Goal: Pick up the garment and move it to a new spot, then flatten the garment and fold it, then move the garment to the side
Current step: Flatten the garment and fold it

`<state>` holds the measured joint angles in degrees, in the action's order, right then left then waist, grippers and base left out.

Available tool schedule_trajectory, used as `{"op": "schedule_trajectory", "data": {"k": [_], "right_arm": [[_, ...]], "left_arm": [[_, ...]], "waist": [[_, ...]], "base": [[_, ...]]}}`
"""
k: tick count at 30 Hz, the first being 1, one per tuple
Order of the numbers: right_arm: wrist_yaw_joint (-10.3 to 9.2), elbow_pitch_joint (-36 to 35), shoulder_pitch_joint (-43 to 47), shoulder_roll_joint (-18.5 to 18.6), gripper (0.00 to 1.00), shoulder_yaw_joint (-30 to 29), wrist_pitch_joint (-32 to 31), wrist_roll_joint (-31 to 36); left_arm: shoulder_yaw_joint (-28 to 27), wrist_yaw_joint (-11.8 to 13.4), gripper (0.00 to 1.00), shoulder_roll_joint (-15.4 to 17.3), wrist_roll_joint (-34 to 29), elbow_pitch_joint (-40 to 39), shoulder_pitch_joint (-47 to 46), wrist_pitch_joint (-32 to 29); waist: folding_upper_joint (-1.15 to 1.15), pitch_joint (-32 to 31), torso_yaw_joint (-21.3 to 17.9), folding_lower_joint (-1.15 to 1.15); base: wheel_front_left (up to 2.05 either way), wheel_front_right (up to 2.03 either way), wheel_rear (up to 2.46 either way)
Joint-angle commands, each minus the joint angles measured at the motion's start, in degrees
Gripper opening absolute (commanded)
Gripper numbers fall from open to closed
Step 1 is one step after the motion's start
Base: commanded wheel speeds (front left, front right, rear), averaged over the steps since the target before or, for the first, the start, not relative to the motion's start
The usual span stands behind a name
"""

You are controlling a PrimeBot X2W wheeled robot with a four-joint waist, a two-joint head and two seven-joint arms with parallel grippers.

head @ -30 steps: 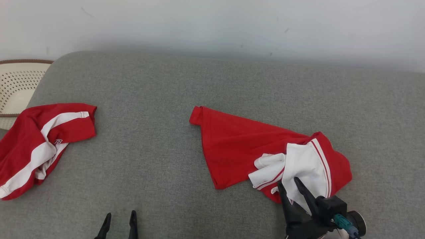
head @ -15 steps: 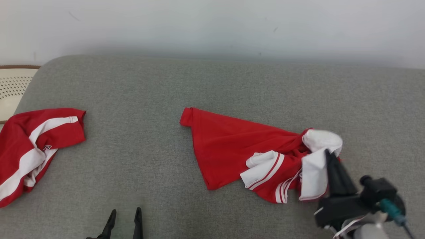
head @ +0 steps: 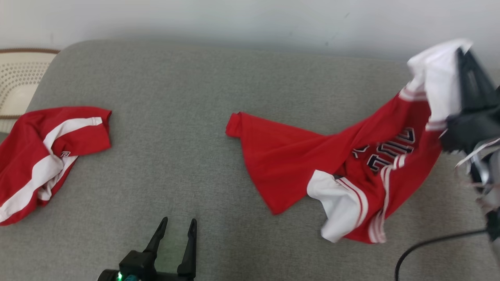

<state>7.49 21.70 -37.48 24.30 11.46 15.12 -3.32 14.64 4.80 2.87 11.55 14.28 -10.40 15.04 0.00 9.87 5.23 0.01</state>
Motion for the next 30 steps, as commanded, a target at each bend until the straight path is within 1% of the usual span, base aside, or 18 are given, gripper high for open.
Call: {"op": "schedule_trajectory", "data": {"k": [1,2,8,12,14,18,21,30], "right_arm": [[0.00,2.6,-3.9,2.2,0.00,-0.2,0.0,0.9],[0.00,2.6,-3.9,2.2,0.00,-0.2,0.0,0.9],[0.00,11.6,-11.8,5.8,0.00,-2.8,0.0,3.3],[0.00,17.3,-13.2,6.5,0.00,-5.5,0.0,7.0],[0.00,20.3,-12.3,5.9,1.00,-7.6,0.0,7.8],[0.00,21.4,-9.1,4.1,1.00,-9.5,0.0,8.2],[-0.01,19.9,-5.6,2.3,1.00,-10.0,0.0,7.5],[-0.01,9.4,7.1,-3.2,1.00,-7.8,0.0,0.8]], "left_arm": [[0.5,0.2,1.00,0.1,0.3,-0.3,-1.1,0.2],[0.5,0.2,1.00,0.1,0.3,-0.3,-1.1,0.2],[3.0,0.2,1.00,0.0,0.7,-0.6,-2.2,0.2],[4.2,0.7,1.00,0.0,1.3,-0.9,-2.8,0.2],[4.7,0.8,1.00,0.0,1.4,-0.8,-3.1,0.2],[4.6,0.9,1.00,0.0,1.5,-0.7,-3.4,0.2],[3.8,0.8,1.00,0.0,0.9,-0.7,-2.7,0.2],[2.7,-0.1,1.00,0.0,0.3,-1.0,-1.7,0.2]], "waist": [[0.00,2.2,2.4,-0.01],[0.00,2.2,2.4,-0.01],[0.00,4.7,5.4,-0.01],[0.00,5.2,6.8,-0.01],[0.00,4.9,7.2,-0.01],[0.00,3.7,6.4,-0.01],[0.00,2.5,4.9,-0.01],[0.00,-0.4,-1.1,-0.01]], "base": [[0.00,0.00,0.00],[0.00,0.00,0.00],[0.00,0.00,0.00],[0.00,0.00,0.00],[0.00,0.00,0.00],[0.00,0.00,0.00],[0.00,0.00,0.00],[0.00,0.00,0.00]]}}
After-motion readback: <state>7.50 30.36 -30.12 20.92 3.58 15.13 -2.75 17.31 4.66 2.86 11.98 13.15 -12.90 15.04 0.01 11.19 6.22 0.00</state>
